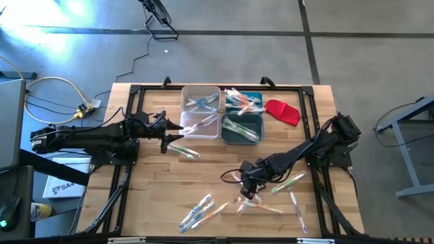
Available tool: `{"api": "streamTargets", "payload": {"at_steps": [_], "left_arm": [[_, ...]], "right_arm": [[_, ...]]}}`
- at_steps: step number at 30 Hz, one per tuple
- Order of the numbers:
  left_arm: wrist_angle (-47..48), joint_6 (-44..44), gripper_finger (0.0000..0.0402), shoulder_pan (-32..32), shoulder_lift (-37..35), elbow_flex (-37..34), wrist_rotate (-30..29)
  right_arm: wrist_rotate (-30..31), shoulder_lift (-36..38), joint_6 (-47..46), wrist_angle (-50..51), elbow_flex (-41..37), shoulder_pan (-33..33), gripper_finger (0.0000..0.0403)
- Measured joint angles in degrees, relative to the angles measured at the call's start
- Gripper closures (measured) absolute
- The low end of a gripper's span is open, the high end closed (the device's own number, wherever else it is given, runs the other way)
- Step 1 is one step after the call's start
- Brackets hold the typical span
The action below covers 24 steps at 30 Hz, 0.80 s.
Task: Pick & Place Toothbrushes
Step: Put the orange toothbrush into the blue bin
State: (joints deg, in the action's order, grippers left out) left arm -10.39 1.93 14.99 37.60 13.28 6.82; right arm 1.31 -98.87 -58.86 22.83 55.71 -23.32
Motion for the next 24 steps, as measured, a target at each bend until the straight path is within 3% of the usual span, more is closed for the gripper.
{"api": "streamTargets", "payload": {"at_steps": [10,24], "left_arm": [[0.1,0.0,0.0231,0.0,0.0,0.0,0.0],[0.1,0.0,0.0231,0.0,0.0,0.0,0.0]], "right_arm": [[-0.2,0.0,-1.1,-6.6,-3.4,-0.8,0.0223],[3.1,0.0,-1.3,-6.3,-4.2,-0.7,0.0244]]}}
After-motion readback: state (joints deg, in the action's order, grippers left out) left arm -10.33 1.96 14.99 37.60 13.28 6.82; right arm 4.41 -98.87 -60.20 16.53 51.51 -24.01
